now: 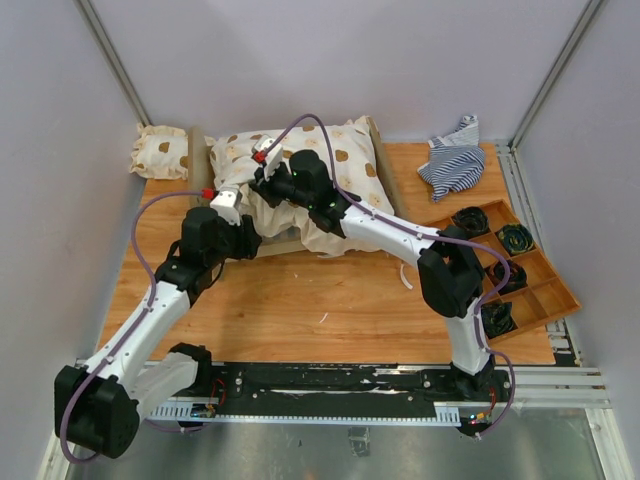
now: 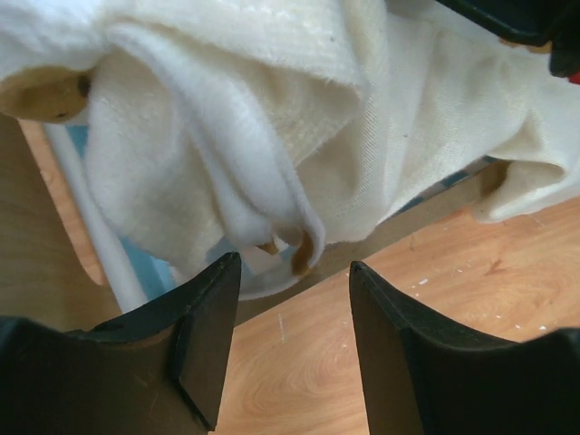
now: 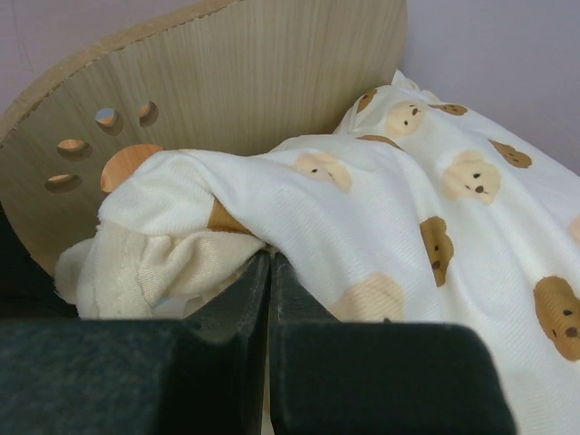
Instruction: Set up the pet bed
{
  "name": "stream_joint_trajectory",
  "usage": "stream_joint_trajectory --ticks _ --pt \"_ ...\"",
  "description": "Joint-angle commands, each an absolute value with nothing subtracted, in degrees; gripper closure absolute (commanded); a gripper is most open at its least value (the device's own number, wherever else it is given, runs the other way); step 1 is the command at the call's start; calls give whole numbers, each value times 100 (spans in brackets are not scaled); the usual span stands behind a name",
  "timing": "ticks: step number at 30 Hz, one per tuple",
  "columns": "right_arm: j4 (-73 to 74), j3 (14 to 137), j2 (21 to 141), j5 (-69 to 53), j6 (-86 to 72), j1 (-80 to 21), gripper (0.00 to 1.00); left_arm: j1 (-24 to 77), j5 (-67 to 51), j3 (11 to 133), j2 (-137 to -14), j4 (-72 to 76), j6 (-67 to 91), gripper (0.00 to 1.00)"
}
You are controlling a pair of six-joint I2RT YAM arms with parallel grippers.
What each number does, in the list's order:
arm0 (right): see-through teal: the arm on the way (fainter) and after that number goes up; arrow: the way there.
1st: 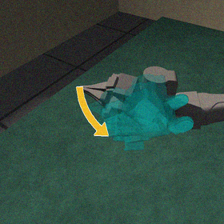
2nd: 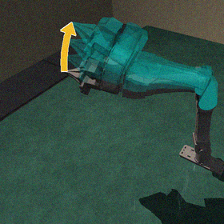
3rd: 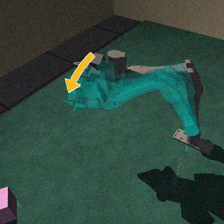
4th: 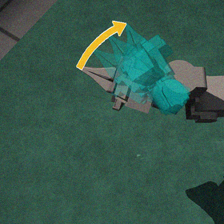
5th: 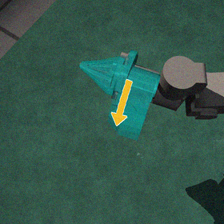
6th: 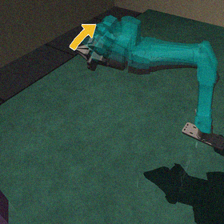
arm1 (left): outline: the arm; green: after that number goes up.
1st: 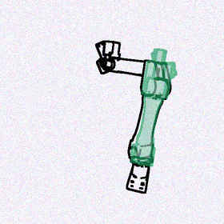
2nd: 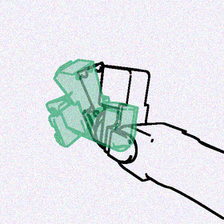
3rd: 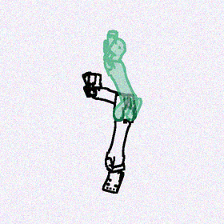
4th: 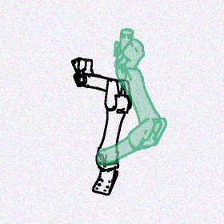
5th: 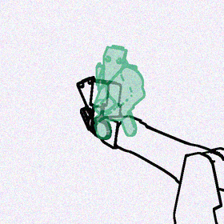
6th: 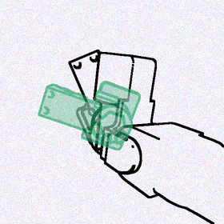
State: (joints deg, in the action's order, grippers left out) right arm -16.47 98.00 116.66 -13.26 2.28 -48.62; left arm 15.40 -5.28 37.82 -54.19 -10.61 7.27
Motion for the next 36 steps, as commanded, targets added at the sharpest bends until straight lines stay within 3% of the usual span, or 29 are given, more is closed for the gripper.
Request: stream_joint_trajectory --ticks 1,3,5,8,12,23,31,36 --pt "-1903 9784 11520 -1397 93 -4757 100 1677 384 3797 -5423 -551 565 45" --pt "-1953 9721 11499 -1402 75 -4760 100 1687 693 3728 -5429 -431 543 51" --pt "-1976 9683 11488 -1419 57 -4757 100 1687 938 3705 -5448 -412 517 71" --pt "-1978 9640 11470 -1430 53 -4755 100 1686 1487 3681 -5409 -591 655 89" --pt "-1969 9621 11515 -1485 82 -4756 100 1684 2160 3560 -5322 -765 1011 98" --pt "-1738 9730 11572 -1487 280 -4739 100 1682 2480 3840 -5228 -1419 1854 72" --pt "-1782 9705 11540 -1551 215 -4745 100 1687 1329 4413 -4812 -1841 1670 45" --pt "-1851 9699 11574 -1586 143 -4741 100 1687 1187 4557 -4551 -1722 1559 41"
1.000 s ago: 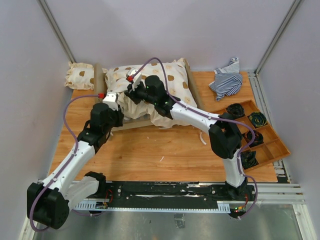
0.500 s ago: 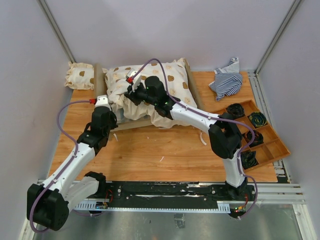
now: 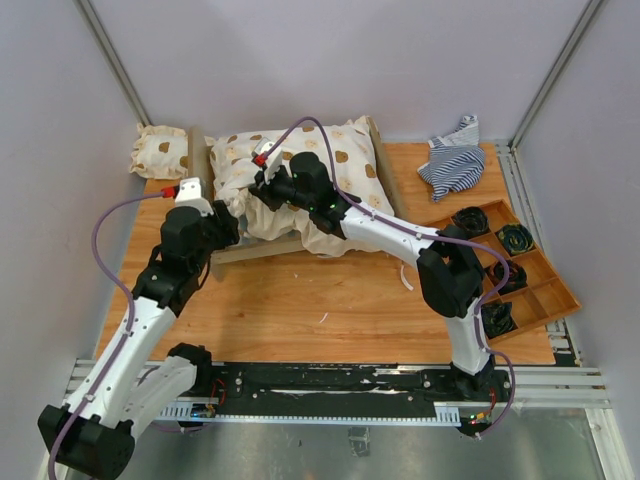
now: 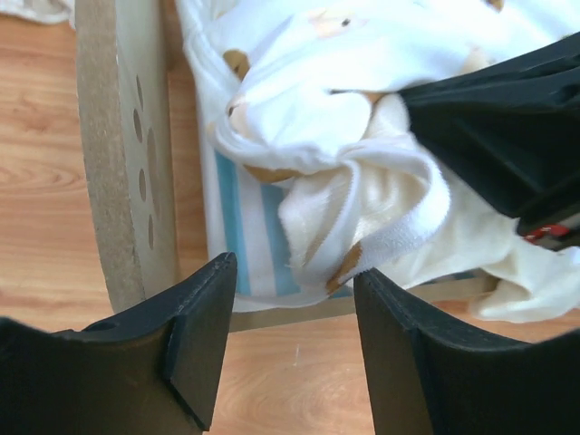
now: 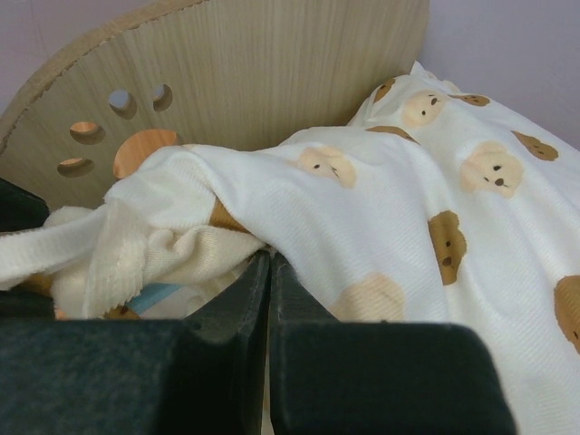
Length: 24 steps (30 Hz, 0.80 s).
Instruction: Set up the pet bed
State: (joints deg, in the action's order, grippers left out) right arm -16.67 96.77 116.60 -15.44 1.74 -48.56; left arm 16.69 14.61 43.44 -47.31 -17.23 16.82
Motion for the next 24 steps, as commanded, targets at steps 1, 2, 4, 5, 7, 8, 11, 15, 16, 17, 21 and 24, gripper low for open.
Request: stream_joint_trajectory --ticks 1,2,4,5,7,8,11,15,16,17,21,24 --pt "-1872 9695 11575 -1595 127 -4739 100 1685 1194 4598 -4578 -1693 1529 40" --pt "-1884 9694 11575 -1603 116 -4737 100 1682 1211 4683 -4637 -1718 1507 40" --pt "-1894 9701 11575 -1608 97 -4743 100 1685 1327 4907 -4799 -1844 1532 39" --pt "-1898 9698 11585 -1608 90 -4740 100 1687 1382 4995 -4865 -1905 1542 39" --pt "-1898 9727 11593 -1602 88 -4742 100 1686 1600 5069 -4931 -1989 1653 40" --pt "-1893 9729 11601 -1595 88 -4739 100 1681 1686 5040 -4920 -1993 1702 43" --pt "-1900 9738 11604 -1604 75 -4741 100 1687 1586 4771 -4796 -1935 1669 47" --pt "-1914 9697 11576 -1622 71 -4740 100 1682 1503 4152 -4512 -1667 1529 64" --pt "-1916 9687 11568 -1625 70 -4741 100 1682 1440 3992 -4445 -1541 1481 71" --pt "-1924 9671 11554 -1626 70 -4744 100 1681 1423 3857 -4404 -1443 1439 78" --pt "-1915 9651 11540 -1635 76 -4740 100 1686 1980 3709 -4456 -1541 1528 92" --pt "-1897 9643 11524 -1622 88 -4738 100 1682 2030 3903 -4426 -1781 1677 70"
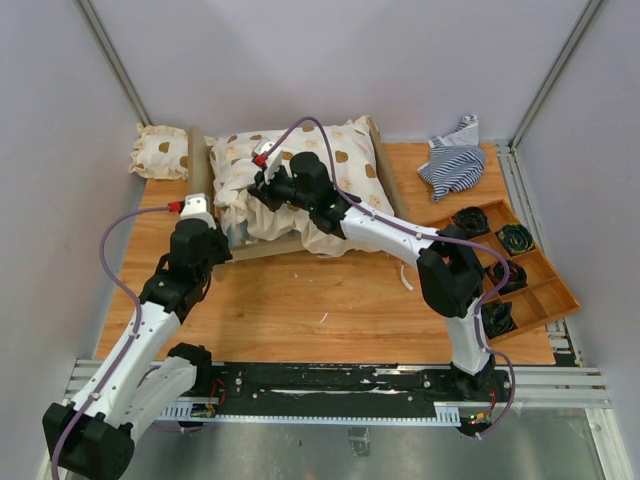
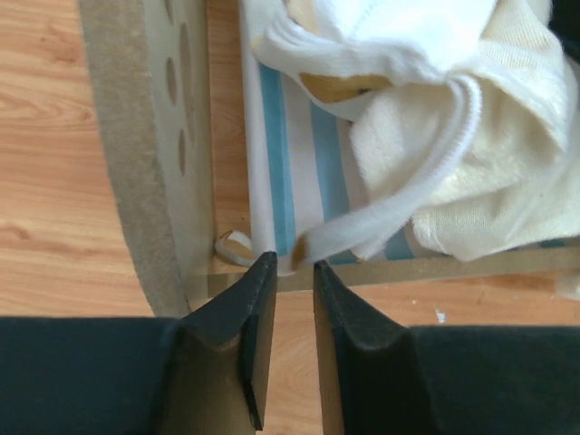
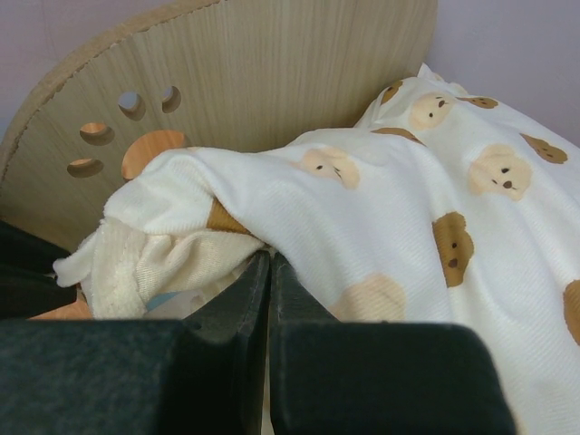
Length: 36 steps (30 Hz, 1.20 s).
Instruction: Set up the pet bed
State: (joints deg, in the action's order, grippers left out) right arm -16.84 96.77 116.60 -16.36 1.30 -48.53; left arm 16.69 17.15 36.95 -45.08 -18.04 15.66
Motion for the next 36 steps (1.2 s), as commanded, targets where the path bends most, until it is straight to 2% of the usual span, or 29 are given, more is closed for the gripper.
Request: stream_joint_trajectory --ticks 1,2,4,13,16,21,27,30,32,34,36 --pt "-1898 9644 11523 -1618 88 -4746 100 1687 1938 3989 -4402 -1858 1663 61" --pt "-1898 9642 11518 -1624 80 -4744 100 1686 1881 4079 -4373 -1954 1680 55" --pt "-1898 9635 11506 -1630 79 -4747 100 1686 1748 4249 -4280 -2171 1724 49" --pt "-1885 9602 11484 -1667 95 -4748 100 1682 818 4286 -3421 -2229 1670 39" --pt "-1898 9597 11462 -1679 105 -4752 100 1687 713 4590 -3808 -1946 1275 36" --pt "-1894 9592 11424 -1681 103 -4753 100 1685 1186 5269 -4969 -2016 1036 36" --pt "-1911 9479 11386 -1645 182 -4742 100 1687 1032 5305 -5491 -1581 962 30" --pt "-1970 9402 11191 -1660 190 -4738 100 1683 1475 5213 -5644 -1260 915 30" --pt "-1957 9365 11140 -1661 204 -4738 100 1679 1765 5237 -5790 -1175 789 41" --pt "-1876 9312 11064 -1682 264 -4740 98 1674 1975 5199 -5879 -974 700 61" --pt "-1860 9112 10843 -1642 335 -4733 91 1650 1942 5192 -5925 -851 717 82"
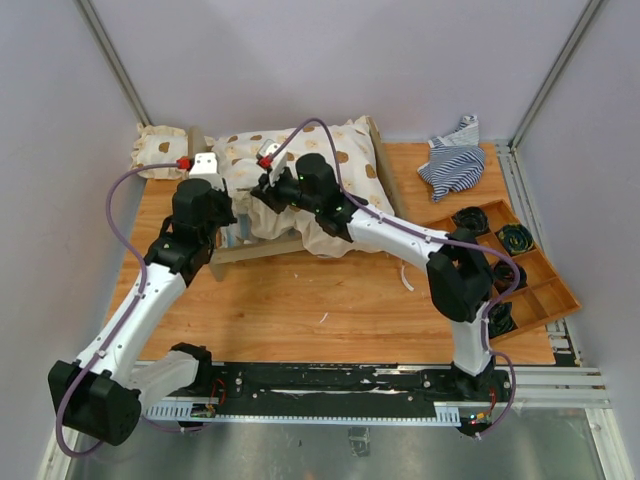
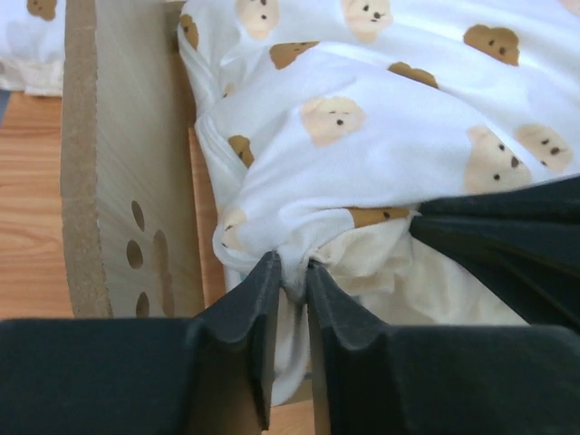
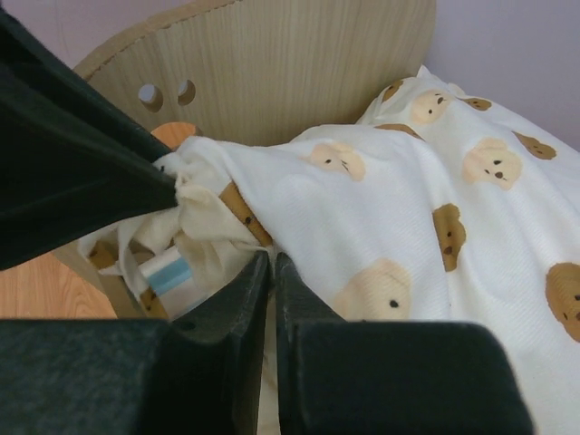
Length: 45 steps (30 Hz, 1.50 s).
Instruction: Set up the pet bed
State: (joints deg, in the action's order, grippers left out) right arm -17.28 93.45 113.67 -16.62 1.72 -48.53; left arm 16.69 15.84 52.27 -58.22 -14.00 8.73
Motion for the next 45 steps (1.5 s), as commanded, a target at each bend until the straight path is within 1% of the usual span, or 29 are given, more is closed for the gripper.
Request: stream_joint_trajectory --ticks 1,2,3,5,8,10,13,17,22,26,29,35,36,37,39,40,41,45 --pt "-1923 8955 10716 -1636 354 -4741 86 1630 1878 5205 -5944 -816 744 90" --pt "-2053 8750 10550 -1654 367 -4740 82 1598 1809 5222 -5968 -791 785 97" --pt "-2186 8519 10386 -1679 358 -4741 78 1575 1736 5247 -5988 -771 839 99" --pt "-2544 7923 9982 -1777 281 -4764 70 1507 1626 5287 -6019 -753 961 100" --pt "-3688 6991 9677 -1865 408 -4937 67 1369 1436 5300 -6008 -724 1161 100" --pt "-4029 6754 9817 -2060 696 -5098 65 1292 1276 5288 -5978 -693 1312 100" --pt "-4136 6870 10209 -2354 1012 -5331 64 1257 1064 5265 -5954 -658 1494 100" --pt "-4727 6955 10697 -2654 1802 -5647 64 1208 913 5224 -5948 -633 1682 100" --pt "-4611 7480 11307 -2242 2080 -5765 61 1056 713 5162 -5937 -680 1909 100" --pt "-4390 7926 11895 -1827 2317 -5755 53 942 659 5096 -5923 -697 1949 100" --pt "-4099 8336 12234 -1647 2449 -5757 53 874 602 5035 -5908 -685 2007 100" --pt "-4004 8599 12483 -1454 2435 -5748 53 861 537 5005 -5931 -638 2036 100" --pt "-3971 8635 12503 -1478 2435 -5748 56 861 533 5003 -5931 -633 2044 100" --pt "-3942 8647 12510 -1503 2428 -5748 62 861 531 5001 -5923 -628 2044 100" --pt "-3870 8593 12412 -1615 2374 -5748 79 849 545 4972 -5906 -611 2048 100" --pt "-3830 8521 12302 -1726 2328 -5748 90 832 551 4956 -5897 -607 2043 100" --pt "-3747 8435 12140 -1877 2241 -5748 98 808 549 4938 -5885 -603 2055 100" --pt "-2638 8159 11213 -2779 1379 -5761 100 714 512 4841 -5858 -520 2034 100"
